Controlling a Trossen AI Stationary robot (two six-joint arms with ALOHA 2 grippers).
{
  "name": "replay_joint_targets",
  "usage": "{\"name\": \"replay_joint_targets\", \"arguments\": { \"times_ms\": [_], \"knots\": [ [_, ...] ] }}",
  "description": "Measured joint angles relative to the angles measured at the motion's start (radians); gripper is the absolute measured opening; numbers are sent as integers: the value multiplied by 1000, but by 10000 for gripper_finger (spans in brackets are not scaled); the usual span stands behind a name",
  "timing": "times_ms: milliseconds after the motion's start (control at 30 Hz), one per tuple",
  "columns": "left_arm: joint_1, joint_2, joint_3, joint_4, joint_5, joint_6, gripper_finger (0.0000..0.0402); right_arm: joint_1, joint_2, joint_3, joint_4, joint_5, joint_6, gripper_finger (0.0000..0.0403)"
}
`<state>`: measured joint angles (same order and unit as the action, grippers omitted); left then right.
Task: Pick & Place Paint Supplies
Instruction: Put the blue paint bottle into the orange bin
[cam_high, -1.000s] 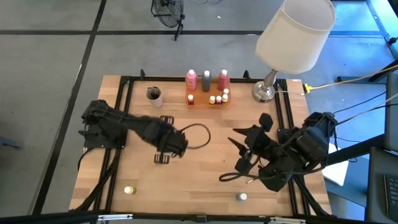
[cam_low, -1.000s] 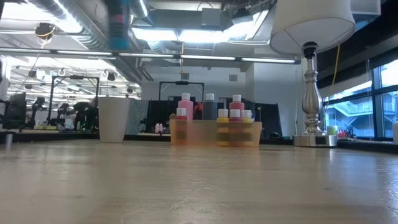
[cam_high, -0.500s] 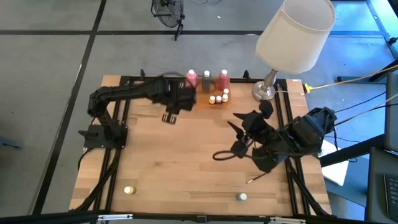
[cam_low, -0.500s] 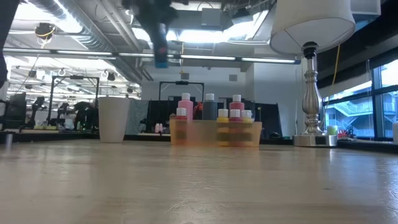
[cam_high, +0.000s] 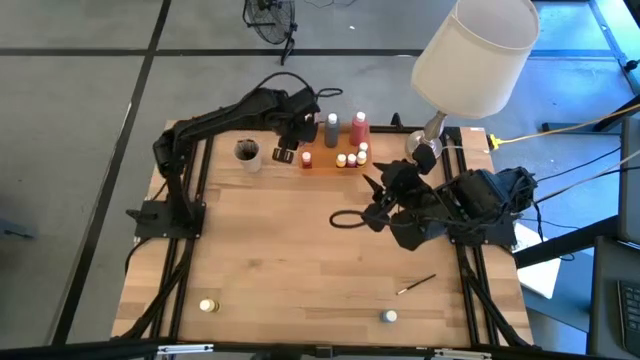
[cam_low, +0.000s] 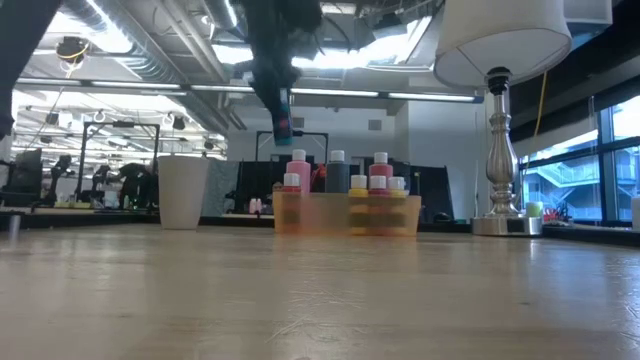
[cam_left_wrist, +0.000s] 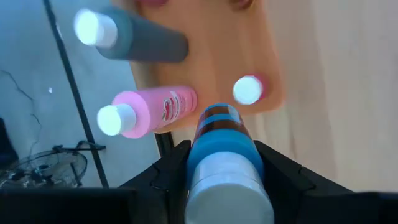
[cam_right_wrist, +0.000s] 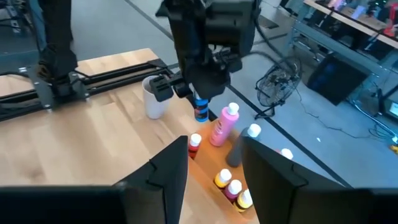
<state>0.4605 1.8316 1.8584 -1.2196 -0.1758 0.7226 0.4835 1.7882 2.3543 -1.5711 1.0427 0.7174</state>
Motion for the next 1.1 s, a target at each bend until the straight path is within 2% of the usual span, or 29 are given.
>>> {"name": "replay_joint_targets", "arguments": {
  "times_ms": [267, 533, 1100],
  "knots": [
    [40, 96, 0, 50, 9, 76, 144, -58, 0, 0, 0, -42, 0, 152],
    [58, 147, 0, 72, 92, 84, 144, -89, 0, -1, 0, -58, 6, 152],
    [60, 163, 0, 100, 89, 99, 146, -92, 0, -1, 0, -61, 8, 151]
  ]
}}
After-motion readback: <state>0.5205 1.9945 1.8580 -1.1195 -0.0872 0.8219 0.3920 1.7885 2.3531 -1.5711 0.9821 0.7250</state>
